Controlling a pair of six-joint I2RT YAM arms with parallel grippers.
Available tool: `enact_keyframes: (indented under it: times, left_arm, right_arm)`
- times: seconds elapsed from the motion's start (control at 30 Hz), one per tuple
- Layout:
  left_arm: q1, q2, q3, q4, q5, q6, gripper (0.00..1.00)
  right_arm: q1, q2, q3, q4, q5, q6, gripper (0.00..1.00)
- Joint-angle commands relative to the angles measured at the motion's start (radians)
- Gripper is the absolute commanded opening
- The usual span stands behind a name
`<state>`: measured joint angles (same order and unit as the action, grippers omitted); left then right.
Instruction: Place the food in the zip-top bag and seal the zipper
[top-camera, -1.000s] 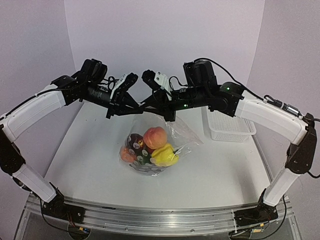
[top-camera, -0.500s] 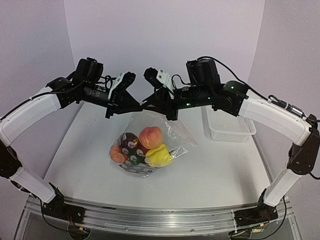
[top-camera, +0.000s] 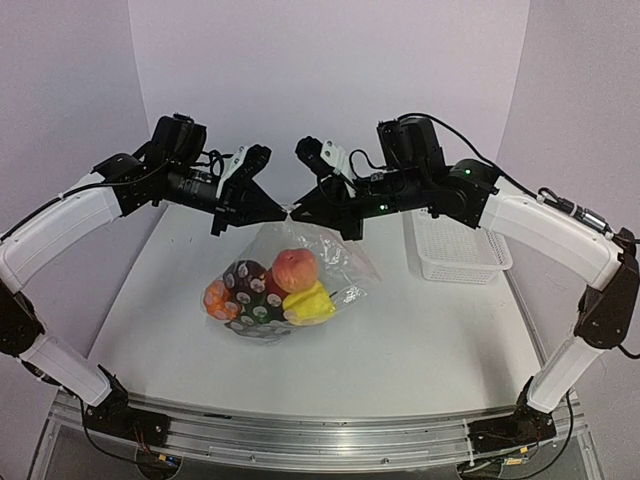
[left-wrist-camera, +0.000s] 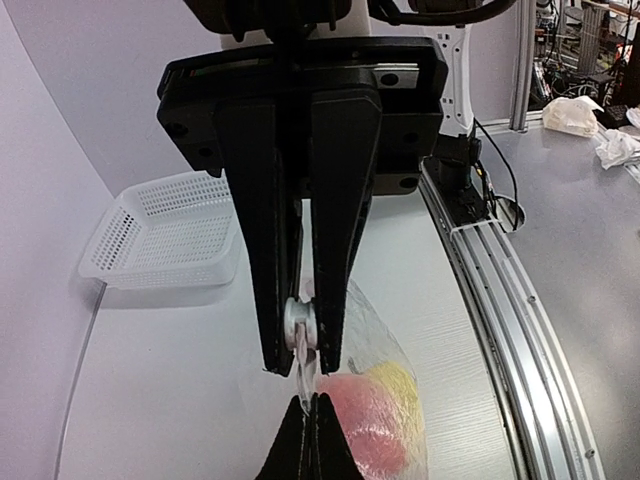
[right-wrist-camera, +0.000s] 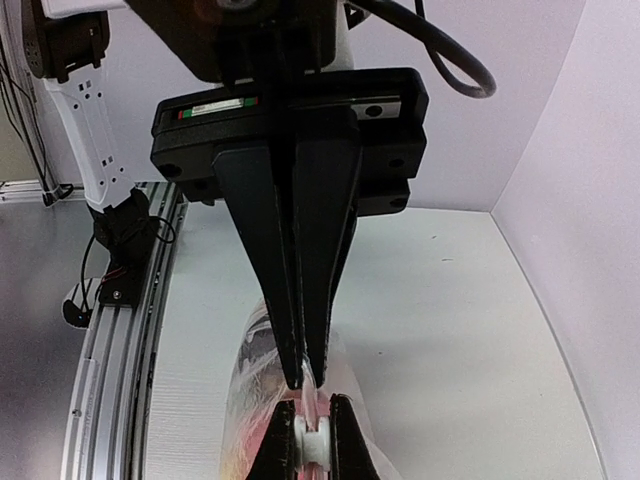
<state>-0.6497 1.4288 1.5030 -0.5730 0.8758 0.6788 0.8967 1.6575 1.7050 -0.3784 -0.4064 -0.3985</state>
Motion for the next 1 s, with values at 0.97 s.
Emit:
enact_keyframes:
  times: [0.97]
  left_arm:
    - [0.107,-0.018,0.055,-0.09,0.062,0.082,0.21]
  right_arm:
    - [-0.006,0.066,0.204,-0.246,0.029,-0.091,0.0]
